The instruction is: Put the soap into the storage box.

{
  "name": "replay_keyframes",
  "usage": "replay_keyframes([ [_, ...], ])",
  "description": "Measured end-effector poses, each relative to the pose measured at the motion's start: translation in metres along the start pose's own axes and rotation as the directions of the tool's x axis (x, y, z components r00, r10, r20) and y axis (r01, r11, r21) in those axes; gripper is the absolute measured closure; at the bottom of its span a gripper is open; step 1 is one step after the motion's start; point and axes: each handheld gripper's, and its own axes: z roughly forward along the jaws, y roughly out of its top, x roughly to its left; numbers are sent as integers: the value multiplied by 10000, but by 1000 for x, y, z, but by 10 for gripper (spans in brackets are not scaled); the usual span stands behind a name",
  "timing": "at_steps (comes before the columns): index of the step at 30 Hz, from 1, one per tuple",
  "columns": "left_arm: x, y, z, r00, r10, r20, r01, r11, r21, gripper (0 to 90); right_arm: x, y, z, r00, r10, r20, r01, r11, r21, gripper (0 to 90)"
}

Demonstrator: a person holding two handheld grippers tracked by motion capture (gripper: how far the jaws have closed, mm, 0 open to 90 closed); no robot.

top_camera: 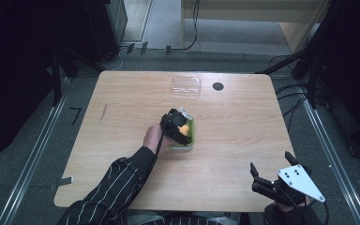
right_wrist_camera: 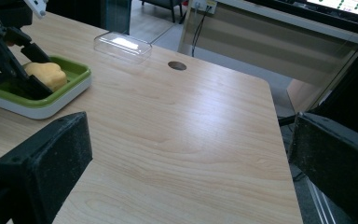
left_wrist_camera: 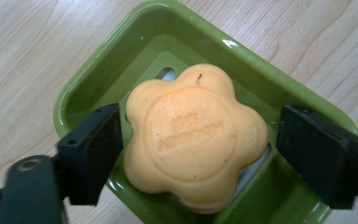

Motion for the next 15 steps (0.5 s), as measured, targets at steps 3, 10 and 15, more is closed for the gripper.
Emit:
replay_keyframes([
  [3, -1, 1, -6, 10000, 72, 66, -73, 9999, 117, 123, 0, 0, 0, 10000, 20, 0, -20, 10000, -3, 0],
  [10, 1, -3, -15, 10000, 64, 43, -66, 9987, 506, 71, 0, 0, 0, 10000, 24, 0, -24, 10000, -8, 0],
  [15, 2, -7, -23, 9999, 121, 42, -124, 9973, 730, 54, 0, 0, 0, 10000, 23, 4, -23, 10000, -2, 0],
])
